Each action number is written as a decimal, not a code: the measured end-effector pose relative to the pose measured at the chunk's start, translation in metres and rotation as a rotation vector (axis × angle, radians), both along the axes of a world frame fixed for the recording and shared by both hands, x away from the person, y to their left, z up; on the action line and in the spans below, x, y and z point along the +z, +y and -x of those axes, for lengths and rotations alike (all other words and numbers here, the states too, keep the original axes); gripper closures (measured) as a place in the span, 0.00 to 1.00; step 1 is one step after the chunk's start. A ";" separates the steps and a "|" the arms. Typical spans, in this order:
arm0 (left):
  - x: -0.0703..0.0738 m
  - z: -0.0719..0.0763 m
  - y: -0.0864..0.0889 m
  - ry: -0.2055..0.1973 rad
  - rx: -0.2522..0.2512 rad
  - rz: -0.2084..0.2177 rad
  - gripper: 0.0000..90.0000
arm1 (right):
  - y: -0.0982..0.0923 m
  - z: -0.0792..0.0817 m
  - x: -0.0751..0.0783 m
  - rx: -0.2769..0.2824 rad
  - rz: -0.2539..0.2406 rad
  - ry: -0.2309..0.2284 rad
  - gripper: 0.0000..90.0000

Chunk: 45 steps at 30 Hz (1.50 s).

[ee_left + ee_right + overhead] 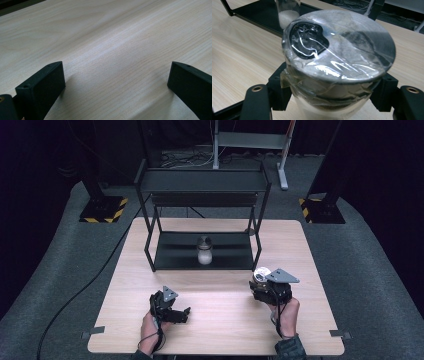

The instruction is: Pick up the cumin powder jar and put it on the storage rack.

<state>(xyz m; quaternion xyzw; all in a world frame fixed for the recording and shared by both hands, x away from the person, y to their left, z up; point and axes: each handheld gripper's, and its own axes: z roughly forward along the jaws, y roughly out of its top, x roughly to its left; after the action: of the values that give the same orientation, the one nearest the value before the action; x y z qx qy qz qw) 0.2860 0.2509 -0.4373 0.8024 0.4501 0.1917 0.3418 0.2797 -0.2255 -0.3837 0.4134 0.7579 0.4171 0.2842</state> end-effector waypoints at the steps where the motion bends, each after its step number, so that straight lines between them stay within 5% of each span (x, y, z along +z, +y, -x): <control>1: 0.000 0.000 0.000 0.000 0.000 0.000 0.01 | 0.001 -0.001 0.000 -0.001 0.000 -0.001 0.33; 45: 0.000 0.000 0.000 -0.002 -0.001 0.000 0.01 | 0.029 -0.054 0.007 0.053 0.016 0.008 0.33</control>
<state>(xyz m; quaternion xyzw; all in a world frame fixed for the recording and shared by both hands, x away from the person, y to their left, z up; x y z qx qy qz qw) 0.2860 0.2508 -0.4374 0.8025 0.4494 0.1923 0.3421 0.3334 -0.1967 -0.3769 0.3927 0.7730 0.4165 0.2732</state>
